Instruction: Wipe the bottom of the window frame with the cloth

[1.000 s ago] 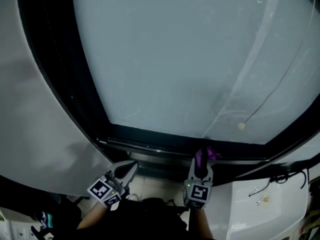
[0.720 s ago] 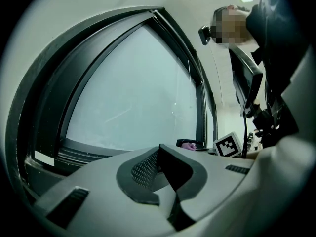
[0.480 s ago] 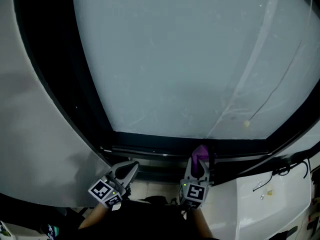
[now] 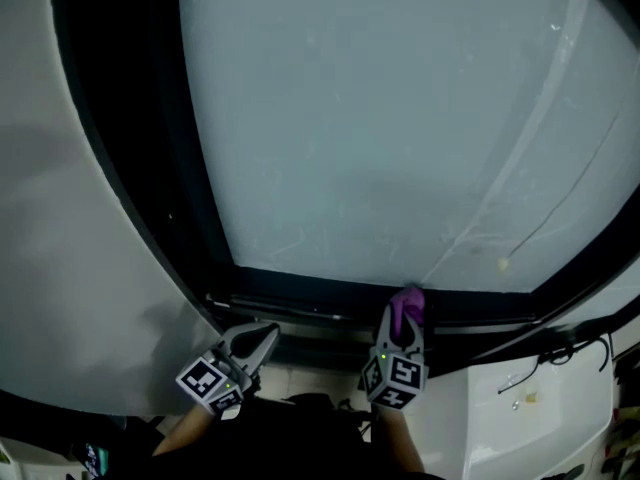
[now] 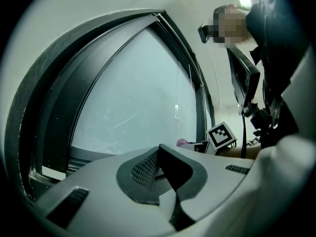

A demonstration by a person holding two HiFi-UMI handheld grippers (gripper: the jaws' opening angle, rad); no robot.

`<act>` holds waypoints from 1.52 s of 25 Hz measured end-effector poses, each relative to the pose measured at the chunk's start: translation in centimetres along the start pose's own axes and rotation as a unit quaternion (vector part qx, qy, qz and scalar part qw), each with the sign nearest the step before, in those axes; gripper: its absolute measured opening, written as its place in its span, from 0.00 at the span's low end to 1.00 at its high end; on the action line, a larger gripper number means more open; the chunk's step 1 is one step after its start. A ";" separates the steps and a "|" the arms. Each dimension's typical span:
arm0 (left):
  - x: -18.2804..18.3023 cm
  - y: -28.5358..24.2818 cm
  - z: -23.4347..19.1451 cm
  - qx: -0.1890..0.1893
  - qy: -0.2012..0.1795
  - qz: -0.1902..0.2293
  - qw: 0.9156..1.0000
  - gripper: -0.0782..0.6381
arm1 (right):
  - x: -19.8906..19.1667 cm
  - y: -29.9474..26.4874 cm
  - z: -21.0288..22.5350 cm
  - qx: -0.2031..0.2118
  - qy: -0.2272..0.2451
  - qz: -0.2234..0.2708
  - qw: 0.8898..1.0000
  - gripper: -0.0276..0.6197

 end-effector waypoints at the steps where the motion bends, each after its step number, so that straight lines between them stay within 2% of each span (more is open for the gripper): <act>1: 0.0 0.0 -0.1 0.003 0.000 0.003 1.000 0.11 | 0.1 -0.2 0.1 -0.003 -0.010 -0.006 1.000 0.14; 5: -0.1 0.1 0.0 0.011 0.006 0.006 1.000 0.11 | 0.3 -0.7 0.3 0.002 -0.026 -0.015 1.000 0.14; 9: -0.4 -0.1 0.3 0.014 -0.010 -0.005 1.000 0.11 | 1.0 -0.9 -0.1 0.011 0.007 -0.016 1.000 0.14; 12: -0.4 0.0 0.4 0.018 -0.004 0.001 1.000 0.11 | 2.4 -1.4 -0.3 0.013 0.035 -0.012 0.999 0.14; 17: -0.6 0.7 0.4 0.038 0.003 0.005 0.999 0.11 | 2.1 -2.9 -0.5 0.039 0.021 -0.052 0.998 0.14; 23: -0.8 1.8 0.1 0.063 0.006 0.004 0.998 0.11 | 0.9 -3.7 -2.8 0.084 0.075 -0.092 0.989 0.14; 28: -1.1 2.6 -0.3 0.085 0.003 -0.005 0.996 0.11 | 0.7 -4.1 -3.6 0.112 0.086 -0.110 0.984 0.14; 38: -0.6 3.2 -1.3 0.111 -0.009 0.008 0.994 0.11 | 0.2 -4.8 -5.2 0.164 0.173 -0.161 0.958 0.14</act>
Point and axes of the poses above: the fingertips, and each gripper's own axes: y backward along the fingers, z to its right, x out of its top, the point moved 4 cm from there along y, backward along the fingers, and after that the axes turned 6 degrees about -z, right-handed, at the moved point
